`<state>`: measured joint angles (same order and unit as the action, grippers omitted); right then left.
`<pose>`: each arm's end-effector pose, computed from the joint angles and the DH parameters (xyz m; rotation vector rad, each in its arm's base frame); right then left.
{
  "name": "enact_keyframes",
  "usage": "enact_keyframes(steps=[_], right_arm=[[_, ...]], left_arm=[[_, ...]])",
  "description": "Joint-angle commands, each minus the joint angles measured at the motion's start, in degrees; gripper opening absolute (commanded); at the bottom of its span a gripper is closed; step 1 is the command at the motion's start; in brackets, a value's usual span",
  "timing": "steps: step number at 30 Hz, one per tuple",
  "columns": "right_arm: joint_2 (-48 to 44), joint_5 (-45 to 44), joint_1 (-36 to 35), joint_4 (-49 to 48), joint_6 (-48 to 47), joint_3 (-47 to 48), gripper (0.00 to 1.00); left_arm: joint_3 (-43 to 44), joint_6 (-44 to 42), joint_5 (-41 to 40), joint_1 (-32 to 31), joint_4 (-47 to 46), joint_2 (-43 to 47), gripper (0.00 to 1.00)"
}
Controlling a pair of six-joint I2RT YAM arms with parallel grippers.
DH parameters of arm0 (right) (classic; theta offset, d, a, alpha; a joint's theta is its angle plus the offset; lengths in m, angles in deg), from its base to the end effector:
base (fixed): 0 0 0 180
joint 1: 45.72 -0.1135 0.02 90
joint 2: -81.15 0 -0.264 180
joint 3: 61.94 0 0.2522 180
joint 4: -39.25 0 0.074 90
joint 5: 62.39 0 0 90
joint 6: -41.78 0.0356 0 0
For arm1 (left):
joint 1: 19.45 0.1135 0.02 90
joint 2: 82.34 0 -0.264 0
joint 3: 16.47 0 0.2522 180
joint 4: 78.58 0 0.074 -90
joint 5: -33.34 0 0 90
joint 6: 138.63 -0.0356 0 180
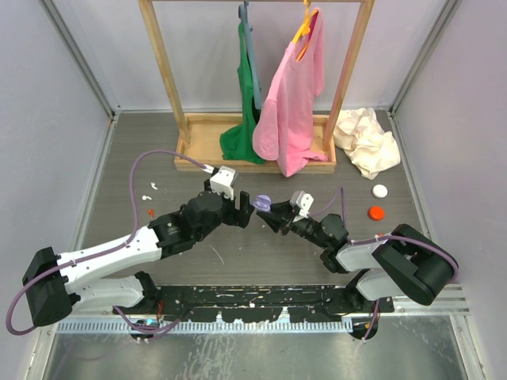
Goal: Insert the wireless bluetooth earbuds into the charging case
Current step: Place the earbud in the charging case, then close the charging case.
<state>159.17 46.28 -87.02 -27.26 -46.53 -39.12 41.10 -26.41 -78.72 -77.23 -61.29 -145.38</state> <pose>0.1538 0.1503 0.1858 -0.7431 1.2297 0.8451 0.1446 -0.2044 0.2834 0.3567 1.9446 -0.5452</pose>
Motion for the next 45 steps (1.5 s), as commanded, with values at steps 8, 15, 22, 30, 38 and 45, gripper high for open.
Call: enact_keyframes(steps=[8, 15, 22, 30, 38, 45], right_arm=[[-0.6, 1.0, -0.2, -6.1, 0.3, 0.2, 0.13], [-0.3, 3.0, -0.2, -6.3, 1.4, 0.6, 0.13], [0.1, 7.3, -0.1, -7.2, 3.0, 1.4, 0.13], [0.5, 13.2, -0.2, -7.5, 4.6, 3.1, 0.13], [0.2, 16.0, -0.2, -7.6, 5.8, 3.6, 0.13], [0.2, 15.7, -0.2, -8.1, 6.0, 3.2, 0.13]], left_arm=[[0.5, 3.0, 5.9, 4.5, -3.0, 1.8, 0.76], [-1.1, 5.9, 22.4, 12.1, -3.3, 6.0, 0.79], [-0.2, 9.7, 35.4, 16.6, -3.1, 5.9, 0.84], [1.3, 14.2, 48.3, 19.9, -5.9, 2.0, 0.86], [-0.8, 19.6, 55.0, 20.2, -13.9, -1.2, 0.83], [-0.4, 21.3, 58.6, 20.2, -17.3, -4.1, 0.77]])
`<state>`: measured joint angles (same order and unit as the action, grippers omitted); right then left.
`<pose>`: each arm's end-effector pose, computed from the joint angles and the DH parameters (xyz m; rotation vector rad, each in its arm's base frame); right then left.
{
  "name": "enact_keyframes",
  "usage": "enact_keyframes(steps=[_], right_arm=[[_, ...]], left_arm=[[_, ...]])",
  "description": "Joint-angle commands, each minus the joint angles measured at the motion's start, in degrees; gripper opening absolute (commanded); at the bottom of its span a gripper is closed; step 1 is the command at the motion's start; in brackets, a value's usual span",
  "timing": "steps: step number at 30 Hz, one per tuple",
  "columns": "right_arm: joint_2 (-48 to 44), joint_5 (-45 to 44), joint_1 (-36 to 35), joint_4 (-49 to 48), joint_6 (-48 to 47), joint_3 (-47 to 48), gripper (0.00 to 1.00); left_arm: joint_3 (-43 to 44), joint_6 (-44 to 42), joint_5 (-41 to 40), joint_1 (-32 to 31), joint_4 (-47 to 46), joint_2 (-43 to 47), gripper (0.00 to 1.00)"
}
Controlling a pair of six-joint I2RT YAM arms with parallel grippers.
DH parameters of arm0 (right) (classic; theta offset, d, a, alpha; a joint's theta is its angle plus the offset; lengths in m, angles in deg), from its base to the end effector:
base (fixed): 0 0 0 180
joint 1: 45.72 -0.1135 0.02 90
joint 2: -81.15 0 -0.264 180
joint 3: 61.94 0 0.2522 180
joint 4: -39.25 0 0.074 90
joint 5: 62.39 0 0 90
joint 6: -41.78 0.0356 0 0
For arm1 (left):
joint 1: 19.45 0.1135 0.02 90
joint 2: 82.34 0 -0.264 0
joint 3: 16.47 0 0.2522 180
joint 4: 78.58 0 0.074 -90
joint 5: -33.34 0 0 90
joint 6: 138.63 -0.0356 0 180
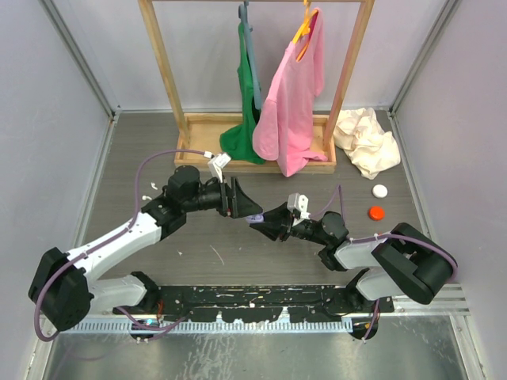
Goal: Insert the wireless bluetooth earbuds into the charging case
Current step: Close the charging case.
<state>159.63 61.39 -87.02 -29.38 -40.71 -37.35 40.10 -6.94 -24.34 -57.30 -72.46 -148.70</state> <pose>0.1493 0.1575 0.1948 -0.8978 1.1331 1.0928 0.1958 -0.1763 0.2839 0.3762 2.0461 -1.4339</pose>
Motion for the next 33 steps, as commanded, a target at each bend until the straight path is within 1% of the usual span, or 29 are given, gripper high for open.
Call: enact_keyframes(steps=[1, 4, 9, 13, 20, 26, 29, 33], right_arm=[[-0.4, 0.5, -0.2, -6.2, 0.1, 1.3, 0.13], [-0.6, 0.1, -0.1, -6.5, 0.3, 1.1, 0.13], [-0.3, 0.1, 0.0, -6.6, 0.4, 1.1, 0.13], [0.6, 0.1, 0.2, -6.7, 0.5, 1.2, 0.13], [1.5, 0.5, 0.4, -7.0, 0.8, 1.3, 0.13], [1.8, 0.6, 0.6, -7.2, 1.1, 1.3, 0.13], [1.9, 0.5, 0.7, -7.1, 1.2, 1.4, 0.13], [1.9, -0.3, 0.7, -6.9, 2.0, 1.6, 0.13]], left_arm=[[0.6, 2.0, 4.5, 0.3, -6.3, -1.1, 0.77], [0.8, 2.5, 6.3, 0.3, -6.9, -2.2, 0.73], [0.7, 3.8, 9.0, 0.2, -8.1, -3.1, 0.64], [0.5, 3.9, 9.7, 0.2, -9.2, -1.6, 0.61], [0.5, 3.8, 11.0, 0.2, -9.8, 0.5, 0.61], [0.8, 2.3, 10.9, 0.3, -8.1, 2.1, 0.61], [1.3, 0.1, 9.0, 0.4, -4.3, 3.3, 0.61], [2.4, -4.1, 3.5, 0.6, 3.5, 6.7, 0.65]])
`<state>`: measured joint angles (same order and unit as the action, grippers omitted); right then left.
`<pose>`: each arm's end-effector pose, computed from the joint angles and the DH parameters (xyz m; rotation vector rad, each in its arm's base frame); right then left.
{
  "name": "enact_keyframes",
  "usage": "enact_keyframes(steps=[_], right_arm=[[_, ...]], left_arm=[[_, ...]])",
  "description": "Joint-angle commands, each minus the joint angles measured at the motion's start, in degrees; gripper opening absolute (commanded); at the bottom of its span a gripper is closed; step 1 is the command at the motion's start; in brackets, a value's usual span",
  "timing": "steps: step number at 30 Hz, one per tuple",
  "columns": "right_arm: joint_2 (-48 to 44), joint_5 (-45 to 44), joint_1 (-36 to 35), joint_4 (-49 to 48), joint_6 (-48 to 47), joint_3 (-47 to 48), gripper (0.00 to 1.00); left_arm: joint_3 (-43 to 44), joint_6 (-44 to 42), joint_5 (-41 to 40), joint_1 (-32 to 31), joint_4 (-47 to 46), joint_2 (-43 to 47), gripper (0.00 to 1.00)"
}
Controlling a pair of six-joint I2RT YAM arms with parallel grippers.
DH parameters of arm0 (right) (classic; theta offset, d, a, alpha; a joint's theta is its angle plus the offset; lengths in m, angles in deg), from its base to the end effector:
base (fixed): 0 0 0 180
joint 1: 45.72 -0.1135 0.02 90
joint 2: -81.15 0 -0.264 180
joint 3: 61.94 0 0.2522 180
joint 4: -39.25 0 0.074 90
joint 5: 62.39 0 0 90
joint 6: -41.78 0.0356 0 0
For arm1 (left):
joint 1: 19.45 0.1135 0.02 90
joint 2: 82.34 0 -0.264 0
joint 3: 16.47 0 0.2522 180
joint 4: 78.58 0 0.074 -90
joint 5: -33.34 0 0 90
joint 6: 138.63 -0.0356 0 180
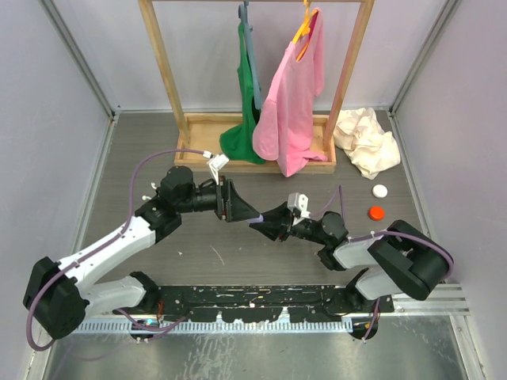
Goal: Insert the wireless bluetooth earbuds into the charging case
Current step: Close the charging case.
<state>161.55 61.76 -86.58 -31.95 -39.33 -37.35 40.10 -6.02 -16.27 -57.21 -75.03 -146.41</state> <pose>0.1514 0.1574 0.1926 -0.8849 1.1351 1.1089 0.1866 -0.1737 0.2986 0.5047 1.9617 -1.5750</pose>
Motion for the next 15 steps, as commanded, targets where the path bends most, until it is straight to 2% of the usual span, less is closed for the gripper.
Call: enact_keyframes(steps=[1, 4, 9, 12, 15], right_arm=[[-0.1, -1.5, 0.2, -3.9, 1.0, 1.7, 0.13], [-1.3, -4.3, 0.3, 0.1, 2.1, 2.8, 0.13], [-4.9, -10.3, 0.4, 15.4, 3.3, 6.5, 0.13], [-7.3, -14.3, 0.5, 22.4, 4.4, 7.0, 0.13], [-9.5, -17.0, 0.9, 29.2, 6.1, 7.5, 0.13]], left_arm=[[2.9, -6.9, -6.7, 0.5, 9.2, 5.5, 0.67], [5.9, -12.9, -15.8, 0.6, 20.5, 8.5, 0.71], [10.3, -20.0, -28.8, 0.6, 36.8, 13.2, 0.79], [12.4, -23.4, -35.9, 0.6, 43.5, 16.2, 0.85], [14.3, -26.4, -43.0, 0.6, 49.1, 18.5, 0.87]])
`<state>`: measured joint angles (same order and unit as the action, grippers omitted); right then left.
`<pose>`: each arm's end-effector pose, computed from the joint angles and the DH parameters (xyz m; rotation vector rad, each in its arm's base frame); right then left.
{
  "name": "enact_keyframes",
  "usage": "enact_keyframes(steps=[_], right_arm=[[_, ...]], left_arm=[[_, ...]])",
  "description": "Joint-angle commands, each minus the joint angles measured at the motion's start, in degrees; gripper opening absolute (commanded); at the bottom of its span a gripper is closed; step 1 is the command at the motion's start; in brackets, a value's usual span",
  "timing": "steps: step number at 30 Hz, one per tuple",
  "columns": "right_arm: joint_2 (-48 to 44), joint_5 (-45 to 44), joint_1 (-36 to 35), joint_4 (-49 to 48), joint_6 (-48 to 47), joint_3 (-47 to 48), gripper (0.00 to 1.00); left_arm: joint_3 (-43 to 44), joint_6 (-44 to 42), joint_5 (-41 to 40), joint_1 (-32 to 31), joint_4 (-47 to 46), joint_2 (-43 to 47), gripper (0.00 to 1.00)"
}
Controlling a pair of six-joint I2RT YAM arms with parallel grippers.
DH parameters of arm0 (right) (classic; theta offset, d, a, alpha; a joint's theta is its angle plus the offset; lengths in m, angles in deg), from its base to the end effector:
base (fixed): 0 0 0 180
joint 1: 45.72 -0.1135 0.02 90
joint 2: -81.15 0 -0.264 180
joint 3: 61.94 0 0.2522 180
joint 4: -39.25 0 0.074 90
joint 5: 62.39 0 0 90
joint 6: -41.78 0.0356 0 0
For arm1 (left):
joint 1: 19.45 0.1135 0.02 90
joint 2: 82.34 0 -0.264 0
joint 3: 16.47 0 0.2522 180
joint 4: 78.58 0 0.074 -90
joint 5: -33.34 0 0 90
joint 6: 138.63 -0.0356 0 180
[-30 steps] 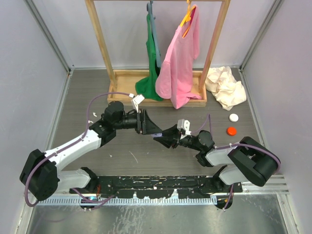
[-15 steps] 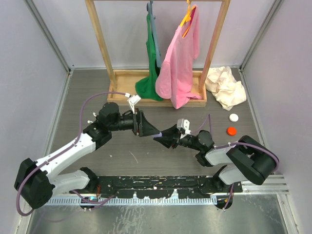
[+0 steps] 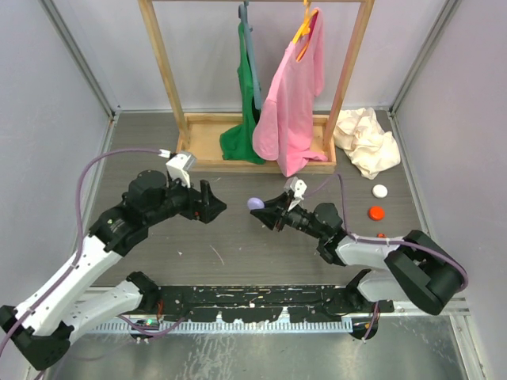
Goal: Insert the wireless bluetooth earbuds into the charging case
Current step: Close the charging case, then place the charging case at the center of the board.
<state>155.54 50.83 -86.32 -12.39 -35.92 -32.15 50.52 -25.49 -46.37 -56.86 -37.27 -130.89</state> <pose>0.1689 0.1632 0.2038 -0.7073 1.3743 1.0354 0.1430 -0.1174 0.3488 0.3786 2.0320 -0.8506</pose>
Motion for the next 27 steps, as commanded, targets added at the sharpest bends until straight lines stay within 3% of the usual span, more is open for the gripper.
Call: enact_keyframes(steps=[1, 7, 13, 27], right_arm=[[-4.2, -6.7, 0.9, 13.1, 3.4, 2.8, 0.13], [-6.3, -10.4, 3.8, 28.6, 7.6, 5.7, 0.13], [-5.1, -13.1, 9.3, 37.4, 12.4, 7.3, 0.14], [11.8, -11.6, 19.4, 40.0, 19.4, 16.0, 0.16]], left_arm=[[4.3, -7.7, -15.7, 0.2, 12.5, 3.8, 0.9], [4.4, -11.2, -25.0, 0.2, 16.1, 9.1, 0.99], [1.0, -12.8, -31.3, 0.2, 15.7, 14.7, 0.98], [-4.3, -13.2, -33.0, 0.2, 13.0, 22.0, 0.98]])
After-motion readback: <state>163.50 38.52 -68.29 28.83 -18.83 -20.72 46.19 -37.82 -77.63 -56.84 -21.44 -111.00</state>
